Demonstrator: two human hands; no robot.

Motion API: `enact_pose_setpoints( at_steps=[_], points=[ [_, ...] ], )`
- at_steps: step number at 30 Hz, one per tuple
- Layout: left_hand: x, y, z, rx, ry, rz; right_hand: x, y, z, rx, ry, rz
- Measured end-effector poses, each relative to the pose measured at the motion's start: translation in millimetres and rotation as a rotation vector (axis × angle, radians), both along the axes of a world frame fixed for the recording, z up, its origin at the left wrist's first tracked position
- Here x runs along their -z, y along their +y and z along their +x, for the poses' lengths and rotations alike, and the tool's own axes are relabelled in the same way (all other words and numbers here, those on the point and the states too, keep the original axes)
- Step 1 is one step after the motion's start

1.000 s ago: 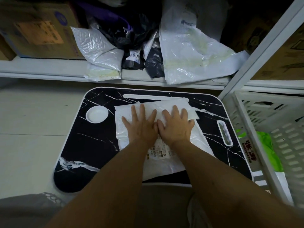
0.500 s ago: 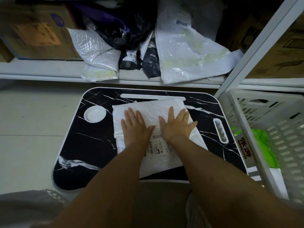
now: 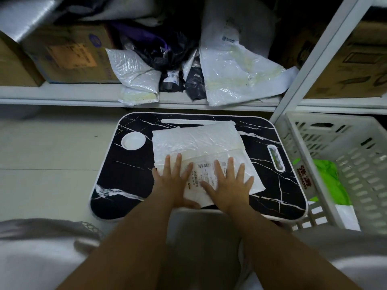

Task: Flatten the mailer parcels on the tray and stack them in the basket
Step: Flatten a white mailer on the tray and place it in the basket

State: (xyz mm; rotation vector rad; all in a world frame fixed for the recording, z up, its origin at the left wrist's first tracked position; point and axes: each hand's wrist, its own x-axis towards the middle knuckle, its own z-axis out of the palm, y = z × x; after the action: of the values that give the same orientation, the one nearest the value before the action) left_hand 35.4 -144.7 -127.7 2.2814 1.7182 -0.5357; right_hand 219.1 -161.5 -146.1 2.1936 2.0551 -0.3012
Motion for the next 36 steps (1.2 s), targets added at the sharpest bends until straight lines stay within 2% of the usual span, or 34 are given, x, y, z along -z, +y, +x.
enact_pose_setpoints(
  at_steps=[4,10,14,16,18,20,22,24,27,36],
  points=[
    [-3,-8,-1,-0.161,-0.022,-0.081,-4,-2,2,-0.006,-0.02,-0.052],
    [-1,-18,16,-0.356,-0.075,-0.041,-13,2,2,0.01,-0.003,-0.107],
    [-9,-20,27,-0.498,-0.148,0.029,-23,7,9,0.049,0.016,0.044],
    [-21,-16,32,-0.666,-0.298,0.173,-31,14,11,0.148,0.042,0.127],
    [-34,-9,30,-0.975,-0.455,0.246,-40,22,15,0.362,0.089,0.133],
    [-40,0,23,-1.221,-0.577,0.202,-45,30,20,0.577,0.2,0.058],
    [-38,8,16,-1.321,-0.721,0.139,-48,34,27,0.676,0.276,-0.004],
    [-35,13,12,-1.3,-0.792,0.127,-52,37,32,0.692,0.305,-0.026],
    [-39,15,9,-1.214,-0.783,0.178,-64,40,31,0.68,0.34,-0.045],
    [-87,17,39,-0.926,-0.566,0.273,-113,41,48,0.477,0.246,0.207]
  ],
)
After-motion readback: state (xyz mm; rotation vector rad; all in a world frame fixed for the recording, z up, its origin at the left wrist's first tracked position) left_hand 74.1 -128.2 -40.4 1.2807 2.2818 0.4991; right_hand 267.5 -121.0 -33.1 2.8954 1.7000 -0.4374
